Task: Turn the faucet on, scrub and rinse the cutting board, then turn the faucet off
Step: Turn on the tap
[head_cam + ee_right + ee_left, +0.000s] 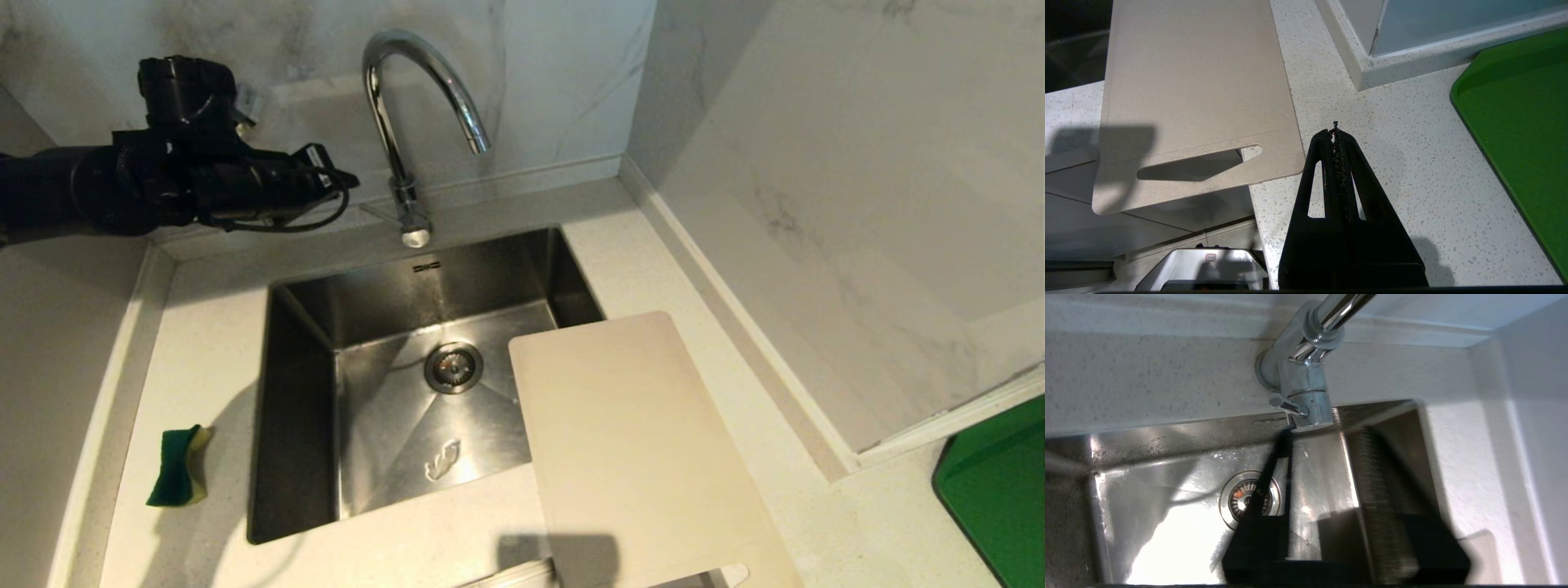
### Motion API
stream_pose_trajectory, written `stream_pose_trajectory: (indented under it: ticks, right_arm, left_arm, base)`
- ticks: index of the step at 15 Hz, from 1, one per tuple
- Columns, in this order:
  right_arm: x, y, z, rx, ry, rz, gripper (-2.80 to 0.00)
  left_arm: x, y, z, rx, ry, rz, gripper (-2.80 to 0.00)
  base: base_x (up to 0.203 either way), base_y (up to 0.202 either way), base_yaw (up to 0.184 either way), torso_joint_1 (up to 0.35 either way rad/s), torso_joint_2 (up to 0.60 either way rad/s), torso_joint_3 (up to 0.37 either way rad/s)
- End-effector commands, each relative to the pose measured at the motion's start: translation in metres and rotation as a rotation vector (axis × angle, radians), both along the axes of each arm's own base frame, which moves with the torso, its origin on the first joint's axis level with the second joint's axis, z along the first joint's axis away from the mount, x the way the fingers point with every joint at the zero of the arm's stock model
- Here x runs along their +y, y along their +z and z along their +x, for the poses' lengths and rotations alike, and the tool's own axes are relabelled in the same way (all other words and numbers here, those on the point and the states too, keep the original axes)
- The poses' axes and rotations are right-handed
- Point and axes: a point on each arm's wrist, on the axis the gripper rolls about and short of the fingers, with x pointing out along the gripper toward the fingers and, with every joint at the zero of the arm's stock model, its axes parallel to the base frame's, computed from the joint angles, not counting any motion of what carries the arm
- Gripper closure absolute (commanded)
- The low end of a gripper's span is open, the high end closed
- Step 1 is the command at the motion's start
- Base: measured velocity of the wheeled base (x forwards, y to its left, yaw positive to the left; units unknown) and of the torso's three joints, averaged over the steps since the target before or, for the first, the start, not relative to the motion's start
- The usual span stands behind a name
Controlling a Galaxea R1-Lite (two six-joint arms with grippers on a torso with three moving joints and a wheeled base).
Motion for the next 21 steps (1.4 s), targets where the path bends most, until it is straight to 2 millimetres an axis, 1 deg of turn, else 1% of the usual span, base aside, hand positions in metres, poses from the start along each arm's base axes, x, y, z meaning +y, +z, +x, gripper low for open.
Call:
stream_pose_trajectory:
  ticks: [1,3,5,7,10,12,15,17,20,21]
  right_arm:
    - [0.000,0.000,0.000,0.000,0.000,0.000,0.00]
    - [0.000,0.000,0.000,0.000,0.000,0.000,0.00]
    - [0.000,0.000,0.000,0.000,-0.001,0.000,0.00]
    - [0.000,0.000,0.000,0.000,0.000,0.000,0.00]
    - [0.000,0.000,0.000,0.000,0.000,0.000,0.00]
    - [0.000,0.000,0.000,0.000,0.000,0.000,0.00]
    - [0.000,0.000,0.000,0.000,0.000,0.000,0.00]
    - [0.000,0.000,0.000,0.000,0.000,0.000,0.00]
    - [0.000,0.000,0.000,0.000,0.000,0.000,0.00]
    - [0.000,0.000,0.000,0.000,0.000,0.000,0.00]
  left_arm:
    - [-0.022,-0.005,-0.004,0.009,0.026,0.020,-2.80]
    - [-0.035,-0.004,-0.009,-0.001,0.057,0.039,-2.80]
    - [-0.042,-0.001,-0.010,-0.012,0.085,0.037,-2.80]
    - [-0.047,-0.009,-0.005,-0.004,0.198,0.061,-2.80]
    - [-0.051,-0.021,0.010,-0.045,0.360,0.034,-2.80]
    - [-0.062,-0.032,0.013,-0.029,0.438,-0.028,-2.80]
    - [-0.084,-0.035,0.005,-0.020,0.422,-0.119,-2.80]
    - [-0.090,-0.036,0.004,-0.024,0.407,-0.160,-2.80]
    - [-0.095,-0.048,0.014,-0.039,0.426,-0.191,-2.80]
    - [-0.095,-0.050,0.017,-0.058,0.457,-0.199,-2.80]
  base:
    - [0.000,0.000,0.000,0.000,0.00,0.000]
    - [0.000,0.000,0.000,0.000,0.00,0.000]
    - [0.000,0.000,0.000,0.000,0.00,0.000]
    - [0.000,0.000,0.000,0.000,0.00,0.000]
    - [0.000,0.000,0.000,0.000,0.00,0.000]
    - [0.000,0.000,0.000,0.000,0.00,0.000]
    - [0.000,0.000,0.000,0.000,0.00,0.000]
    - [0.000,0.000,0.000,0.000,0.00,0.000]
    - [0.000,0.000,0.000,0.000,0.00,0.000]
    - [0.000,0.000,0.000,0.000,0.00,0.000]
